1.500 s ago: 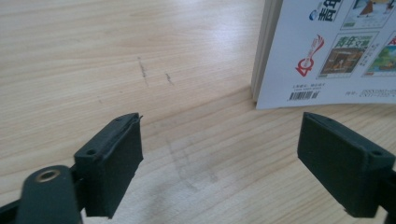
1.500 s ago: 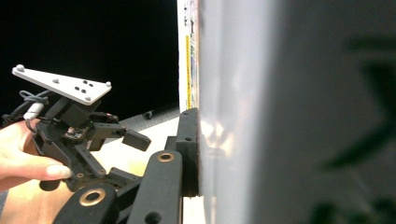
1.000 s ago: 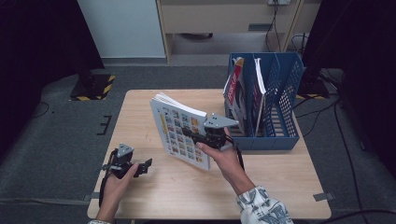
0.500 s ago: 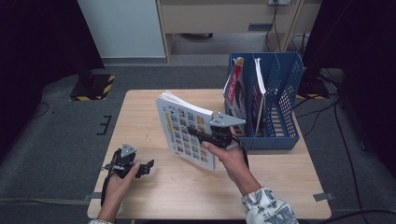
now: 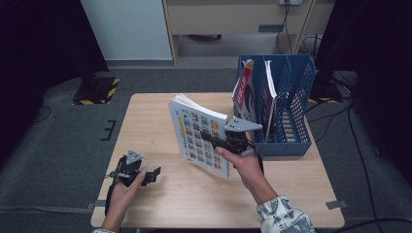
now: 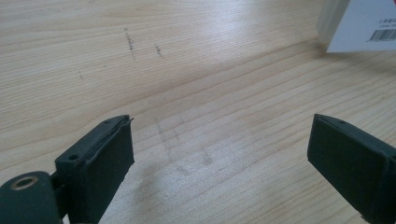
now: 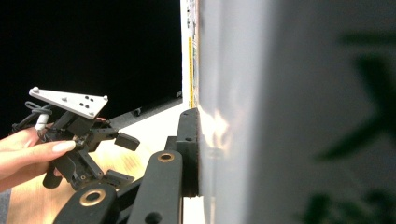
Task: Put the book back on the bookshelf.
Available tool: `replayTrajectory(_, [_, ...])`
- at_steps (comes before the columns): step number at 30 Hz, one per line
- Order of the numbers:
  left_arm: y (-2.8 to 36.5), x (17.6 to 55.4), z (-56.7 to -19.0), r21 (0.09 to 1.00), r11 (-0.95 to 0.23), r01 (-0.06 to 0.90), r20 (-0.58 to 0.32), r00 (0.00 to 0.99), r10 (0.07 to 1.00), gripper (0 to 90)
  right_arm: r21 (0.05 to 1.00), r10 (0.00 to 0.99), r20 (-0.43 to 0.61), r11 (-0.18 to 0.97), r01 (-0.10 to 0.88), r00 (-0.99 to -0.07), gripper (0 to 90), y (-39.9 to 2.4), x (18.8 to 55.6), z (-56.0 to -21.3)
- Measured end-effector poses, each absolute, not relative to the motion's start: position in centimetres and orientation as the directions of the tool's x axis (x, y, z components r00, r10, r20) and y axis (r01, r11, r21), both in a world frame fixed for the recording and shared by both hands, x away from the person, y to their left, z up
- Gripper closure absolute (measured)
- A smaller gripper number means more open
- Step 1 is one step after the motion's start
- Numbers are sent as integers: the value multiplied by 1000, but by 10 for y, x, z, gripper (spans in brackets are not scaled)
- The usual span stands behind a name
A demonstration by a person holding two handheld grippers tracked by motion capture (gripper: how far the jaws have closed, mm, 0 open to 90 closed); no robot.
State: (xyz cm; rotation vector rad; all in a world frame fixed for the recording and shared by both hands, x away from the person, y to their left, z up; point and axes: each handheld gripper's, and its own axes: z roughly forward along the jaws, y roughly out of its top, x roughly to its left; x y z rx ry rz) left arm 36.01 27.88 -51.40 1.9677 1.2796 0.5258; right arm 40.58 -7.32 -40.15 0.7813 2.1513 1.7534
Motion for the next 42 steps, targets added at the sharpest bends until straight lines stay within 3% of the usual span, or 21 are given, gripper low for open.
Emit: replayTrajectory(42, [281,362,-516,736,-272,620,-15,416,909,68,965,565,113,133,225,-817,740,-131,378,-399])
